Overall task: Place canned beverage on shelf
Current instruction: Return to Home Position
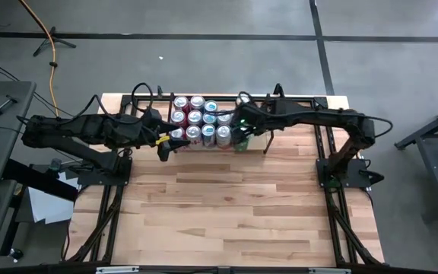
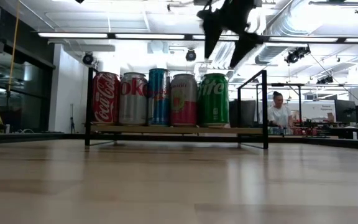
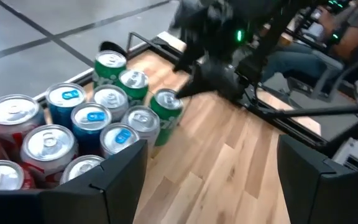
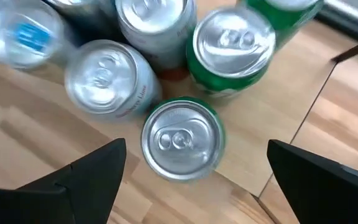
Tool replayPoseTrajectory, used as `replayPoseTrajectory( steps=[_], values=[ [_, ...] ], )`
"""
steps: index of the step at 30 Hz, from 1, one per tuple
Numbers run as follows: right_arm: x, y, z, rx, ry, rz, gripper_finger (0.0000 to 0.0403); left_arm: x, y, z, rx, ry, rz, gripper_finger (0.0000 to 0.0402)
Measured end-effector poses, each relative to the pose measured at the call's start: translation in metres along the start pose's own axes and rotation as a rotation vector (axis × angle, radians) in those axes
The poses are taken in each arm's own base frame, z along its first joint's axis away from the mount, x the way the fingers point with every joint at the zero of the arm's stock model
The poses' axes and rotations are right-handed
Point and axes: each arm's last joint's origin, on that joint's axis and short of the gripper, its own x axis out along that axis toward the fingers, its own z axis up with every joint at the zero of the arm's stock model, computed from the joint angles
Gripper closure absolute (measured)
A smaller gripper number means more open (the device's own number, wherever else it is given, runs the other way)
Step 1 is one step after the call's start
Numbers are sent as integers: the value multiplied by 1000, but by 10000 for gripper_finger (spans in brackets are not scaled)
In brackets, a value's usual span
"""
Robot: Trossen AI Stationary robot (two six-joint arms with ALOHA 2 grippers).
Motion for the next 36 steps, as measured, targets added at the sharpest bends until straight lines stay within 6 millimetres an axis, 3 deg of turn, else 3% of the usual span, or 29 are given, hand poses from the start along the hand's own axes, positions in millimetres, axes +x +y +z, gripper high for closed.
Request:
replayPoseTrajectory(
  steps=[5, 8, 11, 15, 19, 21, 25, 29, 36],
  values=[
    [-52, -20, -2, -51, -116, 73, 32, 0, -2, 1, 24, 10, -44, 142],
    [-86, -35, -7, -92, -208, 121, 56, 0, -5, 7, 52, -65, -64, 150],
    [-115, -47, -15, -183, -288, 173, 107, -2, -9, 16, 152, -167, -69, 177],
    [-138, -58, -26, -350, -329, 206, 219, -4, -13, 25, 272, -263, -75, 254],
    [-144, -61, -33, -430, -313, 234, 355, -5, -13, 27, 316, -305, -82, 371],
    [-147, -58, -35, -503, -322, 278, 390, -4, -11, 22, 310, -315, -94, 389],
    [-155, -46, -32, -566, -409, 412, 374, 8, -6, 0, 273, -364, -173, 397],
    [-158, -36, -29, -664, -456, 575, 397, 15, 2, -21, 198, -480, -272, 399],
    [-107, -23, -46, -619, -488, 793, 401, 9, 16, -39, 169, -538, -307, 401]
  ],
)
